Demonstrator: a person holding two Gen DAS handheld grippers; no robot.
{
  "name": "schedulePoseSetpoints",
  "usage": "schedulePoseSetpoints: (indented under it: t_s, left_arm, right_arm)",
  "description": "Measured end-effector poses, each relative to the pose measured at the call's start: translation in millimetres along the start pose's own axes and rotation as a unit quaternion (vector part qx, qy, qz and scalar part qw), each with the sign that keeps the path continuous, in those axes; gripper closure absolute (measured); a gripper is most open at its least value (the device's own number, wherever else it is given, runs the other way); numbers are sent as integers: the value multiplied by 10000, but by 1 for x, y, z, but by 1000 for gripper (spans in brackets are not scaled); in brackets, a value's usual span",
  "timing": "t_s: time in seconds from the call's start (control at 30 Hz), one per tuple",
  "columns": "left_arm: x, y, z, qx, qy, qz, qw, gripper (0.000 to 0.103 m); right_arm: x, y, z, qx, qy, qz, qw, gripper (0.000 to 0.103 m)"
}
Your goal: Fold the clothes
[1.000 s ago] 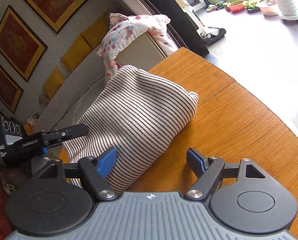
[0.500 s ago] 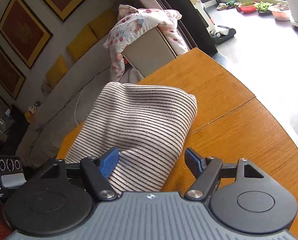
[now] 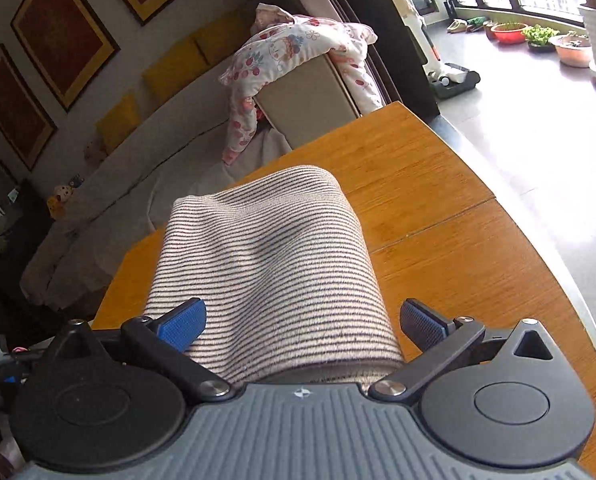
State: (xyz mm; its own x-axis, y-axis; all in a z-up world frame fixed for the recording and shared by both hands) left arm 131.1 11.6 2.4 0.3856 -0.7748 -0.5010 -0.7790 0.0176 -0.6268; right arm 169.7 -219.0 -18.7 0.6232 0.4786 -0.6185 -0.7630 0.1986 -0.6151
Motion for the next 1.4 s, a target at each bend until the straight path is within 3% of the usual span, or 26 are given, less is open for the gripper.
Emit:
schedulePoseSetpoints:
  t_s: [0.1, 0.2, 0.27, 0.4, 0.43, 0.53, 0.67, 0.73, 0.83, 0.93, 0.97, 1.0, 1.07, 1.13, 1.2, 1.27, 1.33, 1.4]
  left_arm:
    - [10, -7, 15, -384, -153, -27, 9991, 2]
    - [26, -6, 29, -714, -203, 122, 9972, 3]
    - [37, -6, 38, -934, -236, 221, 9951, 13]
    - [44, 0, 38, -953, -162, 251, 9950, 16]
    - [44, 1, 36, -912, -160, 283, 9953, 17]
    - [39, 5, 29, -720, -259, 333, 9965, 17]
    - [16, 5, 31, -697, -525, 6, 9962, 9]
    - [4, 0, 39, -828, -878, -296, 9922, 8]
    - [0, -6, 50, -996, -1334, -485, 9848, 10]
    - [9, -4, 54, -904, -1615, -357, 9821, 17]
    - [13, -2, 55, -838, -1709, -271, 9813, 20]
    - [14, -1, 54, -694, -1808, -249, 9808, 29]
    - [14, 2, 50, -439, -1891, -176, 9808, 37]
    - [13, 6, 47, -306, -1824, -102, 9827, 46]
    - [16, 10, 43, -270, -1719, -60, 9847, 51]
    - [19, 12, 41, -256, -1650, -37, 9860, 54]
    - [19, 14, 40, -242, -1629, -30, 9863, 54]
    - [13, 13, 43, -296, -1701, -106, 9849, 54]
  right_arm:
    - [3, 15, 6, -138, 74, -40, 9999, 2]
    - [-1, 15, 18, -380, 207, -219, 9988, 13]
    - [-6, 8, 32, -881, 348, -376, 9948, 21]
    - [2, 3, 47, -1940, 983, -392, 9753, 21]
    - [7, 3, 47, -2092, 1121, -354, 9708, 15]
    - [4, 4, 49, -2105, 1184, -409, 9695, 8]
    - [-20, 10, 61, -2284, 1067, -713, 9651, 1]
    - [-31, 21, 76, -2751, 1023, -934, 9514, 1]
    - [-32, 47, 101, -3657, 1026, -1003, 9196, 1]
    - [-18, 75, 120, -4404, 1050, -770, 8883, 2]
    - [-14, 80, 122, -4529, 1055, -695, 8826, 9]
    - [-13, 77, 122, -4435, 1019, -675, 8879, 18]
    - [-13, 70, 122, -4246, 948, -636, 8981, 58]
    - [-20, 55, 123, -3826, 683, -746, 9183, 70]
    - [-26, 42, 129, -3539, 398, -898, 9301, 72]
    - [-23, 40, 138, -3605, 295, -905, 9279, 72]
    - [-10, 52, 145, -3954, 532, -900, 9125, 67]
    - [-1, 65, 146, -4170, 735, -910, 9014, 53]
Point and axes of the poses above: each gripper's, at about its wrist camera, not at the fingertips, and x roughly the way its jaws point, z to its left, y to its underside, the point moved 5 cm from there along x, roughly the way its jaws point, and after that the axes turned 5 degrees about z, right-handed, at the moved point
